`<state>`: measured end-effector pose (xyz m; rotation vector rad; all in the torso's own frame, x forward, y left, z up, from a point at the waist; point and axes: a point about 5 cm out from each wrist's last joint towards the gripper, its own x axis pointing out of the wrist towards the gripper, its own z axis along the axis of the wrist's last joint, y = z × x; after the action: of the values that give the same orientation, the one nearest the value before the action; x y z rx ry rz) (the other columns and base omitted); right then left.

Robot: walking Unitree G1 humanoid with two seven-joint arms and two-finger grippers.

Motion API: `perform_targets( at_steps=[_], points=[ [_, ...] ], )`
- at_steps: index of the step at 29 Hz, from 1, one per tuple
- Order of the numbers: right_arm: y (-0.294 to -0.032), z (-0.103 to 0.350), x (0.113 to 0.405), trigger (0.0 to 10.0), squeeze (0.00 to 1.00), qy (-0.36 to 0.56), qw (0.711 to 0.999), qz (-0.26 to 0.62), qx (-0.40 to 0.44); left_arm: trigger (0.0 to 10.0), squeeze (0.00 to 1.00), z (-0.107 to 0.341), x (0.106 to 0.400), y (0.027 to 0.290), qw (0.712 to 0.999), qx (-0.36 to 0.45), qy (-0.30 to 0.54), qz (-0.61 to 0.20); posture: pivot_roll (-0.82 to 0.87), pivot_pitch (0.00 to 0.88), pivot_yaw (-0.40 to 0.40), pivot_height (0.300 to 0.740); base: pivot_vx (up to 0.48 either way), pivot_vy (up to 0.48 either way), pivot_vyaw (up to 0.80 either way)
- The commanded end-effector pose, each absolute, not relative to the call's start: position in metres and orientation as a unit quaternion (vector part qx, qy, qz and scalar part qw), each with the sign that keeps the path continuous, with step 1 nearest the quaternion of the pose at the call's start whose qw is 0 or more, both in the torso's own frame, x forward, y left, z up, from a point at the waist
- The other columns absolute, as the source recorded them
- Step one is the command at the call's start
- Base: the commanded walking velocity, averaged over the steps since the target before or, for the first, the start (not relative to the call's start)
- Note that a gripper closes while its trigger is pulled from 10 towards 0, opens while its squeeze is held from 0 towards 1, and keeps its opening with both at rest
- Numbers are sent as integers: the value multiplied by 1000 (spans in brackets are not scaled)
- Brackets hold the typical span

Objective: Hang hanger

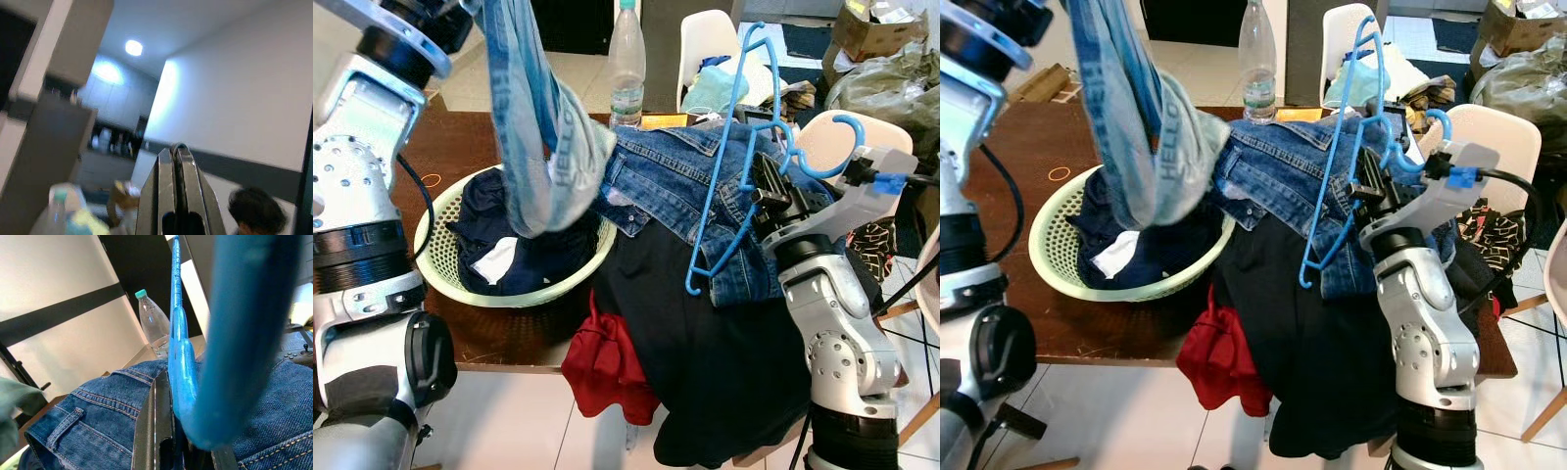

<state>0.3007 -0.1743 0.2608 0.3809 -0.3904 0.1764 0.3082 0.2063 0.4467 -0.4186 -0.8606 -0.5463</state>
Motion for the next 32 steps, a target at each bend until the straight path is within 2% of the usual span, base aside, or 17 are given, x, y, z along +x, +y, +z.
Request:
perform_targets(
  at_steps=[1, 2, 3, 5, 7, 9, 11, 12, 15, 17, 19, 20, 25, 27, 28, 29, 32],
  points=[
    [-177, 260, 302, 10000, 0, -194, 959, 80, 189, 10000, 0, 448, 314, 227, 887, -158, -409, -144, 30, 125, 40, 740, 0, 0, 0],
    [-177, 260, 302, 10000, 0, -194, 959, 81, 189, 10000, 0, 446, 318, 237, 905, -128, -397, -78, 30, 125, 40, 740, 0, 0, 0],
    [-177, 260, 302, 10000, 0, -194, 959, 81, 190, 10000, 0, 439, 318, 221, 906, -122, -368, -171, 36, 125, 41, 740, 0, 0, 0],
    [-175, 260, 303, 10000, 0, -194, 959, 83, 192, 10000, 0, 425, 300, 182, 866, -85, -336, -359, 31, 124, 37, 740, 0, 0, 0],
    [-174, 260, 303, 10000, 0, -193, 959, 84, 191, 10000, 0, 430, 326, 215, 920, -146, -314, -184, 35, 128, 38, 740, 0, 0, 0],
    [-174, 259, 303, 10000, 0, -194, 958, 85, 193, 10000, 0, 428, 324, 224, 910, -141, -315, -228, 40, 122, 37, 740, 0, 0, 0],
    [-176, 258, 303, 10000, 0, -192, 959, 83, 189, 10000, 0, 427, 323, 233, 930, -97, -318, -158, 41, 130, 39, 740, 0, 0, 0],
    [-176, 258, 303, 10000, 0, -192, 959, 83, 189, 10000, 0, 427, 323, 233, 930, -97, -318, -158, 41, 130, 39, 740, 0, 0, 0],
    [-176, 259, 303, 10000, 0, -194, 959, 83, 191, 10000, 0, 428, 318, 216, 871, -239, -326, -280, 41, 128, 39, 740, 0, 0, 0],
    [-176, 259, 303, 10000, 0, -194, 958, 84, 192, 10000, 0, 427, 320, 214, 876, -220, -329, -275, 41, 129, 37, 740, 0, 0, 0],
    [-175, 259, 303, 10000, 0, -193, 959, 84, 192, 10000, 0, 425, 322, 217, 904, -142, -328, -235, 35, 130, 37, 740, 0, 0, 0],
    [-175, 259, 303, 10000, 0, -193, 958, 84, 193, 10000, 0, 424, 320, 214, 891, -174, -327, -262, 36, 127, 38, 740, 0, 0, 0],
    [-175, 259, 304, 10000, 0, -193, 958, 84, 193, 10000, 0, 425, 318, 205, 869, -195, -334, -307, 35, 126, 38, 740, 0, 0, 0],
    [-175, 259, 304, 10000, 0, -193, 958, 84, 193, 10000, 0, 425, 318, 205, 869, -195, -334, -307, 35, 126, 38, 740, 0, 0, 0],
    [-175, 258, 304, 10000, 0, -193, 958, 84, 192, 10000, 0, 422, 319, 202, 884, -157, -327, -296, 39, 125, 35, 740, 0, 0, 0],
    [-175, 258, 304, 10000, 0, -193, 959, 85, 192, 10000, 0, 420, 316, 196, 873, -164, -318, -332, 35, 125, 37, 740, 0, 0, 0],
    [-174, 258, 304, 10000, 0, -192, 958, 87, 192, 10000, 0, 413, 314, 192, 880, -124, -320, -327, 37, 125, 35, 740, 0, 0, 0]
  ],
)
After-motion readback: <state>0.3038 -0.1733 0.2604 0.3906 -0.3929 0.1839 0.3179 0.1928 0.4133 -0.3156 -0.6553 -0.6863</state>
